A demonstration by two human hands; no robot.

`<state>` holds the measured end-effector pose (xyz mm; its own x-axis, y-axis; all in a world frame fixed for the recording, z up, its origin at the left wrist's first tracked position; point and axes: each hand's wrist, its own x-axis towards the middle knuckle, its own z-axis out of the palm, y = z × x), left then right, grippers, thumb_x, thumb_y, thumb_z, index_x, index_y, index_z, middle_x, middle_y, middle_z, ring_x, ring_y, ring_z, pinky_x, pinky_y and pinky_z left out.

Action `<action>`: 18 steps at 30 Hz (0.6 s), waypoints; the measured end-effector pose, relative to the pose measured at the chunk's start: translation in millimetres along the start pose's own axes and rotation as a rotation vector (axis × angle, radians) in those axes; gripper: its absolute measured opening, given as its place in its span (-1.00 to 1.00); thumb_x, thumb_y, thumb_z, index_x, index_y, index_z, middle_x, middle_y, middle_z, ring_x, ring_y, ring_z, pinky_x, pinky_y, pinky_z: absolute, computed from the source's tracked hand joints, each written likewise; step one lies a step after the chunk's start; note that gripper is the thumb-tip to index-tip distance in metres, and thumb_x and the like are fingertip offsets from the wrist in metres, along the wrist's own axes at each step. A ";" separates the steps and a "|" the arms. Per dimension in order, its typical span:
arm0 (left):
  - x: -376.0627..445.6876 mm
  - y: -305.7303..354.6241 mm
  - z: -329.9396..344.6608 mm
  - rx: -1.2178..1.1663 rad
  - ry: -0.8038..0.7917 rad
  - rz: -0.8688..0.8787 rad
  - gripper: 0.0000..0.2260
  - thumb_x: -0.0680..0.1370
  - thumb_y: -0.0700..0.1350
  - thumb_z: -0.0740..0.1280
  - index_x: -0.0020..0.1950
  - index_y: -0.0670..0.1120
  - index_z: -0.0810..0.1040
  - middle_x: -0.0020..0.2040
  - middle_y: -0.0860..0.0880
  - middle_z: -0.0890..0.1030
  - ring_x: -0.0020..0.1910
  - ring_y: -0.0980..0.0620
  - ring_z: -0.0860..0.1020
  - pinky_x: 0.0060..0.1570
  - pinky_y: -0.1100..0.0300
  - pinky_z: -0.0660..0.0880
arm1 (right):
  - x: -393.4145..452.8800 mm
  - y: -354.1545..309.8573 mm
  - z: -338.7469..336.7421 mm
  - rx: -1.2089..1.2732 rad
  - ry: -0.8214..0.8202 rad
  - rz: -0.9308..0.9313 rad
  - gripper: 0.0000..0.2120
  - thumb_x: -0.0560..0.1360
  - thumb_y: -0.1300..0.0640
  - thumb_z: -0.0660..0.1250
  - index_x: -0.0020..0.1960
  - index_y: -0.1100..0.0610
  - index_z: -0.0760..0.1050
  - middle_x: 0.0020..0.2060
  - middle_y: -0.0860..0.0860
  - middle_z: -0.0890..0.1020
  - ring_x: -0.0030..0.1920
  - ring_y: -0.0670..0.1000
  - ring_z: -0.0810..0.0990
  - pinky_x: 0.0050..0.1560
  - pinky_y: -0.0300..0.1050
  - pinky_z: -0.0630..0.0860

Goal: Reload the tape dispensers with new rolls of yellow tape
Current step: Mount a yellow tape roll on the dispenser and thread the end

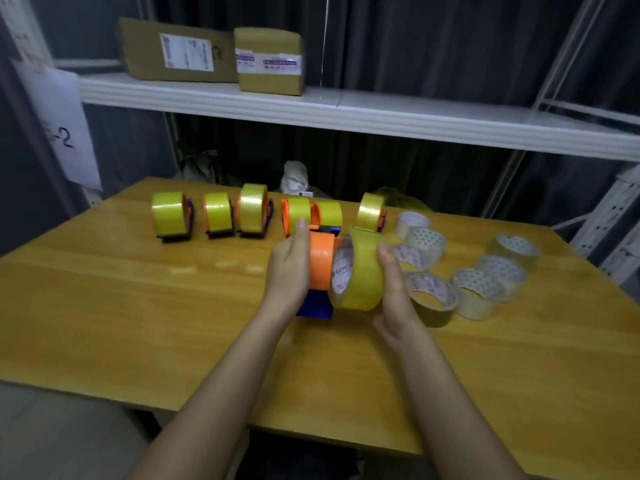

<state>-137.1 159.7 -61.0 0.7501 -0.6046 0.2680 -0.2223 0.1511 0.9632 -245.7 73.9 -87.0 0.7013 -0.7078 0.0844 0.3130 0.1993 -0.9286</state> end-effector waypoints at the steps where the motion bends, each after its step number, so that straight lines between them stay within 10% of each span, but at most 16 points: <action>1: -1.3 -4.1 -2.9 0.013 0.006 0.029 -0.53 0.64 0.13 0.08 -0.28 -0.18 0.43 -0.40 -0.11 0.42 -0.40 -0.01 0.42 -0.32 0.11 0.31 | 0.9 4.3 3.0 0.014 -0.023 0.006 -0.57 0.49 -0.16 0.18 0.20 0.09 0.52 0.01 0.03 0.70 0.04 0.02 0.67 0.07 -0.05 0.59; 8: -5.9 -22.4 -8.4 0.131 -0.084 0.215 -0.57 0.65 0.02 0.10 -0.42 -0.01 0.25 -0.57 0.11 0.33 -0.55 0.18 0.30 -0.49 0.32 0.19 | 11.3 18.0 10.4 0.128 0.004 0.128 -0.54 0.44 -0.20 0.18 0.16 0.07 0.56 0.01 0.10 0.70 0.03 0.09 0.66 0.16 0.17 0.51; 18: 6.4 -47.8 1.1 0.231 -0.075 0.277 -0.59 0.60 0.16 0.05 -0.40 0.02 0.29 -0.52 0.05 0.31 -0.55 0.09 0.31 -0.50 0.05 0.25 | 17.3 35.9 -0.7 0.037 0.011 0.152 -0.54 0.42 -0.19 0.18 0.15 0.07 0.55 -0.06 0.06 0.71 -0.06 0.04 0.68 0.05 0.09 0.57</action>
<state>-122.3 147.7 -105.4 0.5960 -0.6225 0.5072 -0.5518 0.1413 0.8219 -222.8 68.3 -119.1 0.7353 -0.6751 -0.0599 0.2277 0.3294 -0.9163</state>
